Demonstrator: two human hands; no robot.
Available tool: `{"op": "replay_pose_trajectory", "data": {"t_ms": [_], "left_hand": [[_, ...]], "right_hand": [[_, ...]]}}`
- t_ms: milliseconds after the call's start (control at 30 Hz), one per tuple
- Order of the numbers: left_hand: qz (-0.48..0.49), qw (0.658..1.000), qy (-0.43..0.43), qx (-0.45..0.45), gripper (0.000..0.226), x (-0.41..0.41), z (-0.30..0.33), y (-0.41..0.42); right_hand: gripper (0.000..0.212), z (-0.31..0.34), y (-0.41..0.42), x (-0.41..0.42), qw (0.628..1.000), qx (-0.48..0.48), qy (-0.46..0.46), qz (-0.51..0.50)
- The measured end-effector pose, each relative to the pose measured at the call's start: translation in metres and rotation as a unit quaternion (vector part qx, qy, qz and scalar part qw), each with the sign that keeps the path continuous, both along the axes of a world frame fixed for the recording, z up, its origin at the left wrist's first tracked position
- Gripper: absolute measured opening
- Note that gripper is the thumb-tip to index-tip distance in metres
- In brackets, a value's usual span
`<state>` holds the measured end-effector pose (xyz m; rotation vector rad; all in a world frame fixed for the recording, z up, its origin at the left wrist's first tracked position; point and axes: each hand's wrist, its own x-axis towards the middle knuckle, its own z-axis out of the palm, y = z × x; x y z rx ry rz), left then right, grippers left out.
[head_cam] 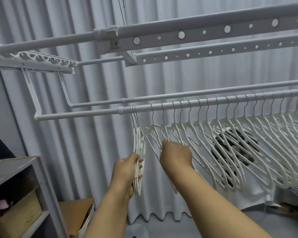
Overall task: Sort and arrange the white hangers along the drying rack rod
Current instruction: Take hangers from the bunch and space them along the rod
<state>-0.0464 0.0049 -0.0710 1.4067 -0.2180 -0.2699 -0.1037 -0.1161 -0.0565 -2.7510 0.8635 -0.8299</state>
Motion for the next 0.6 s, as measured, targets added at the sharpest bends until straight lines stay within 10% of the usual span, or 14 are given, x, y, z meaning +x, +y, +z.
{"op": "replay_pose_trajectory", "data": {"t_ms": [600], "left_hand": [[-0.006,1.0,0.002,-0.011,0.021,0.0026,-0.0009,0.0024]], "right_hand": [[0.014,-0.0038,0.0016,0.0049,0.997,0.003,-0.075,-0.02]]}}
